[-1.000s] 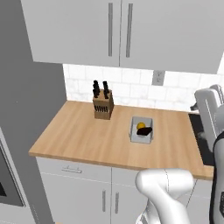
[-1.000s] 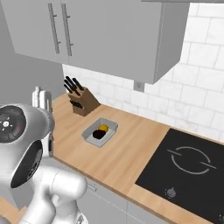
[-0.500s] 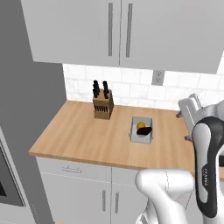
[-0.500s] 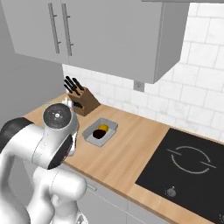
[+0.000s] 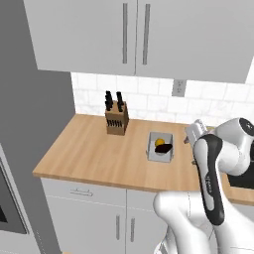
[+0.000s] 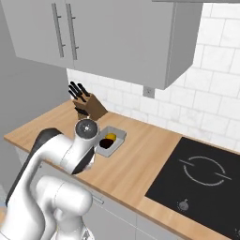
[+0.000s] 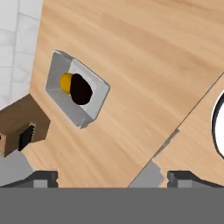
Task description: Take the meat container that has the chicken drumstick and place it on the second highest rack of the freezer. Then take the vegetable container that has the lemon and avocado and place it on the highest rack of the freezer.
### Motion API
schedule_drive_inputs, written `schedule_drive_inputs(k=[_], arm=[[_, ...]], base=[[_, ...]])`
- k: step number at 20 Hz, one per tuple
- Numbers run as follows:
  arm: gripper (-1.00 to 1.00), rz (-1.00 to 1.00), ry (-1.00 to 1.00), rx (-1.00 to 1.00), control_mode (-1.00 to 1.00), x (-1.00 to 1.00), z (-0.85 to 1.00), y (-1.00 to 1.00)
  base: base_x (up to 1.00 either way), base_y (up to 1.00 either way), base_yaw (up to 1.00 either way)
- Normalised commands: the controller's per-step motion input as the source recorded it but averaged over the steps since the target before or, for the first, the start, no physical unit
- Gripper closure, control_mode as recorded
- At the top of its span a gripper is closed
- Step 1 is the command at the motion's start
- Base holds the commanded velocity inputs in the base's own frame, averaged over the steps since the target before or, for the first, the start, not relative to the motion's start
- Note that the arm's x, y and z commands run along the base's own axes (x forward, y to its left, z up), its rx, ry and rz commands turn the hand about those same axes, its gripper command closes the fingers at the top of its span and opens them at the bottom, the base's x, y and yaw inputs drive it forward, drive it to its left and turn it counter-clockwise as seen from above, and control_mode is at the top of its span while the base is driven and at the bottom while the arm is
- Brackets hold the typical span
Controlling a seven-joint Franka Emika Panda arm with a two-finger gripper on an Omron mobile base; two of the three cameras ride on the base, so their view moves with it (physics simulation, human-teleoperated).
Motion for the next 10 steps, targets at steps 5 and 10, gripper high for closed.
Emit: schedule_drive_inputs(k=[5, 10], arm=[[-1.00, 0.00, 0.16, 0.00, -1.00, 0.52, -0.46, -0.05], [-1.00, 0.06, 0.15, 0.05, -1.00, 0.34, -0.33, -0.12]], base=[[0.00, 0.00, 0.00], [0.00, 0.00, 0.00]])
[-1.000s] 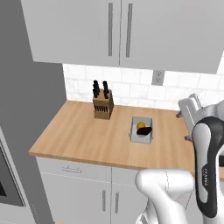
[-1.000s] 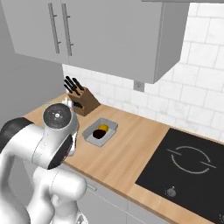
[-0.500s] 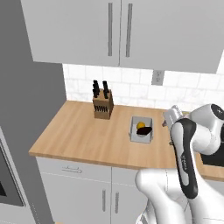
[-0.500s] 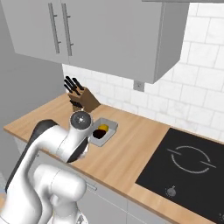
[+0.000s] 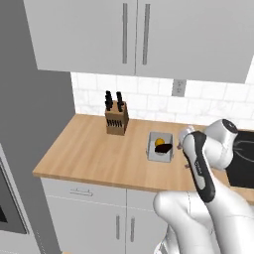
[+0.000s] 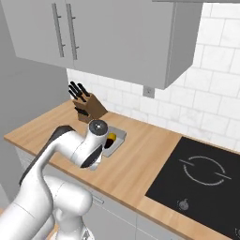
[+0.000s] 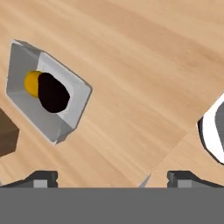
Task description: Take the meat container that has the chicken drumstick and place it on the second highest rack of the freezer. Then take the vegetable container that has the lemon and avocado and place it on the highest rack of the freezer.
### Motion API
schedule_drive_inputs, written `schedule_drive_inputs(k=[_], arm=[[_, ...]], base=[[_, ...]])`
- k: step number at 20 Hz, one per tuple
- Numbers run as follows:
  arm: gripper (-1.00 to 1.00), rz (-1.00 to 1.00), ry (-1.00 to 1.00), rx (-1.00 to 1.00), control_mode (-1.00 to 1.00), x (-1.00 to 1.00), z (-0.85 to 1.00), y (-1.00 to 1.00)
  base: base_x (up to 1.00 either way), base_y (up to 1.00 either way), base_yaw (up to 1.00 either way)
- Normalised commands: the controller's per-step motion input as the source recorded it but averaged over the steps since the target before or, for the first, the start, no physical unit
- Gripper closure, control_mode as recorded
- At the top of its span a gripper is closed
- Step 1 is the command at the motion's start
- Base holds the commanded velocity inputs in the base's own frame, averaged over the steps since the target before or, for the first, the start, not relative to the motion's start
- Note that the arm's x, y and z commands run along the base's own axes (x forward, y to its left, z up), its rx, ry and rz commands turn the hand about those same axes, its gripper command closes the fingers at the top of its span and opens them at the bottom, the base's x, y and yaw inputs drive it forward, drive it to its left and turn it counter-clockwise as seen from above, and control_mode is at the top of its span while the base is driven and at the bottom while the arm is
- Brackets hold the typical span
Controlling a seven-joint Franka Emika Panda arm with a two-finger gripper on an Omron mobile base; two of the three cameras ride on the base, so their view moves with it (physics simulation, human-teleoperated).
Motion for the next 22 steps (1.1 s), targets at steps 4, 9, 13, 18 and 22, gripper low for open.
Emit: schedule_drive_inputs(k=[4, 9, 13, 18, 22], arm=[[-1.00, 0.09, 0.10, 0.04, -1.00, 0.37, -0.29, -0.15], [-1.00, 0.05, 0.19, 0.06, -1.00, 0.33, -0.13, -0.13], [-1.00, 0.00, 0.21, 0.05, -1.00, 0.18, -0.01, -0.06], [-1.00, 0.00, 0.06, 0.00, -1.00, 0.18, -0.15, 0.00], [-1.00, 0.00, 0.00, 0.00, -1.00, 0.05, -0.32, 0.00]], base=[[0.00, 0.00, 0.00], [0.00, 0.00, 0.00], [0.00, 0.00, 0.00], [0.00, 0.00, 0.00], [0.00, 0.00, 0.00]])
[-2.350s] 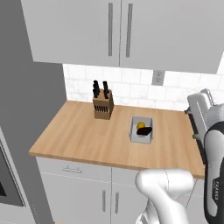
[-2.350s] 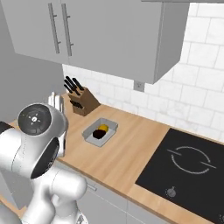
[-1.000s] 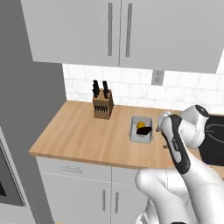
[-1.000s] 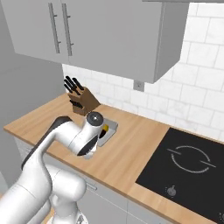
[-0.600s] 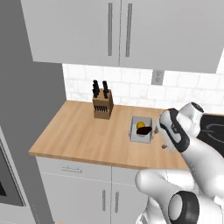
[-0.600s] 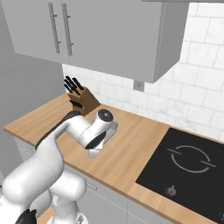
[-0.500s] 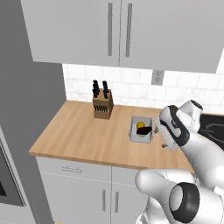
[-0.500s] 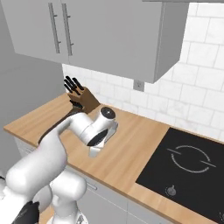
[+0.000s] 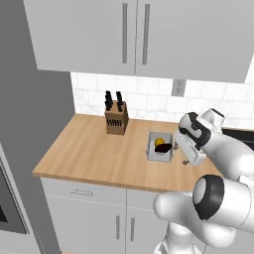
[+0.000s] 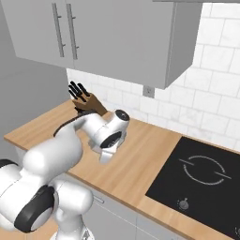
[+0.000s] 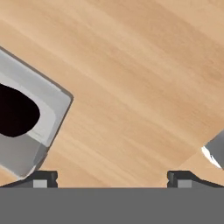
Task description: Take the meat container that has the chicken drumstick and place it on the second highest rack of the freezer. Then take the vegetable container that has the lemon and avocado and place it on the highest rack of the freezer.
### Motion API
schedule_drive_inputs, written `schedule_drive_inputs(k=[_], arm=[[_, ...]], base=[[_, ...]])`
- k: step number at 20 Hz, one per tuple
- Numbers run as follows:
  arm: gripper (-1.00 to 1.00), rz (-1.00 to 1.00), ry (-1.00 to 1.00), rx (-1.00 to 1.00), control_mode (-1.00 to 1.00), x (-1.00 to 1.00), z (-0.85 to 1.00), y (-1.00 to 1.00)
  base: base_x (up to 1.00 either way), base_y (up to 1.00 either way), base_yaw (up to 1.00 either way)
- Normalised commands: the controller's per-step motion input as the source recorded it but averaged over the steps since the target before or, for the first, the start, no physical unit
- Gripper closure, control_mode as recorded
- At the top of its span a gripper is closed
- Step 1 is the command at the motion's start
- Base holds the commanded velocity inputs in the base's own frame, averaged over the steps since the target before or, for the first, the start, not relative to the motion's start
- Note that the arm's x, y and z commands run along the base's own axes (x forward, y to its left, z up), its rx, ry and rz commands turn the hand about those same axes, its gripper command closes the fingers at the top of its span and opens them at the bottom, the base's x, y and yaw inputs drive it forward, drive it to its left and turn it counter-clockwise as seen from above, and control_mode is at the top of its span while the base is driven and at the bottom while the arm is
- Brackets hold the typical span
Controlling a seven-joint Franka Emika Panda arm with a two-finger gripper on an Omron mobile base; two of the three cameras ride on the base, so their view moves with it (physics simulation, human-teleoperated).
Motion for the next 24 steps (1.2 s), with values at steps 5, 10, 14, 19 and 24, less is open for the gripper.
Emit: schedule_drive_inputs(k=[5, 10, 14, 19, 24], arm=[[-1.00, 0.00, 0.00, 0.00, -1.00, 0.16, -0.37, 0.00], [-1.00, 0.00, 0.03, 0.00, -1.00, 0.29, -0.22, 0.00], [-1.00, 0.00, 0.08, 0.00, -1.00, 0.35, -0.17, 0.01], [-1.00, 0.00, 0.01, 0.03, -1.00, 0.26, 0.00, -0.06], [-1.00, 0.00, 0.00, 0.00, -1.00, 0.40, -0.07, 0.00]], base=[[0.00, 0.00, 0.00], [0.00, 0.00, 0.00], [0.00, 0.00, 0.00], [0.00, 0.00, 0.00], [0.00, 0.00, 0.00]])
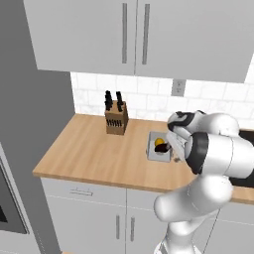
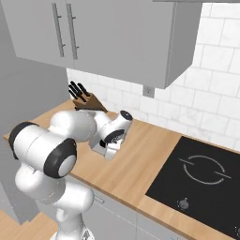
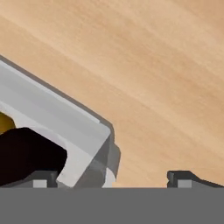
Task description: Take the meat container that has the chicken drumstick and place it on the second highest rack of the freezer. Then take the vegetable container that has the lemon and avocado and place it on the highest rack of the freezer.
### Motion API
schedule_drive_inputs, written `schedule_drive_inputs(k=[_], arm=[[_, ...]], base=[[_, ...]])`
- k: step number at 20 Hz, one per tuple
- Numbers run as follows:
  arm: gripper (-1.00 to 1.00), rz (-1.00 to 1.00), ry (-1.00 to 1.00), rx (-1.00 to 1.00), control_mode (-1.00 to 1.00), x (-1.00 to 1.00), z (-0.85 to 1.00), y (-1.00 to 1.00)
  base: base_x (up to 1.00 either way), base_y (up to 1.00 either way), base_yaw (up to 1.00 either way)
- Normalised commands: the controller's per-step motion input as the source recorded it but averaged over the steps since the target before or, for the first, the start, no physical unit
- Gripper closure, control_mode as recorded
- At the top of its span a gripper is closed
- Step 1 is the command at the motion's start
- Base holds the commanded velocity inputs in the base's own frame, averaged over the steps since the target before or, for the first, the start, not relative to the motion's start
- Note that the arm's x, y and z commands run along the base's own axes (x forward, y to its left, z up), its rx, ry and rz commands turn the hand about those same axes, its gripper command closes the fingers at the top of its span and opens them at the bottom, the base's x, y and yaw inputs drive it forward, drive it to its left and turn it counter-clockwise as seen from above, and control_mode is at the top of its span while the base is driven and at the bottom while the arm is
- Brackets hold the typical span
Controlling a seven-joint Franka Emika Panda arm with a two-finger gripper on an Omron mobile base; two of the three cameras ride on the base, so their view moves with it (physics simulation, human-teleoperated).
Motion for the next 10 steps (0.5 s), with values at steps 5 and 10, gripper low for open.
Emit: schedule_drive_inputs(k=[5, 10], arm=[[-1.00, 0.00, 0.01, 0.00, -1.00, 0.32, -0.37, 0.00], [-1.00, 0.00, 0.03, 0.00, -1.00, 0.01, -0.46, 0.00]], base=[[0.00, 0.00, 0.00], [0.00, 0.00, 0.00]])
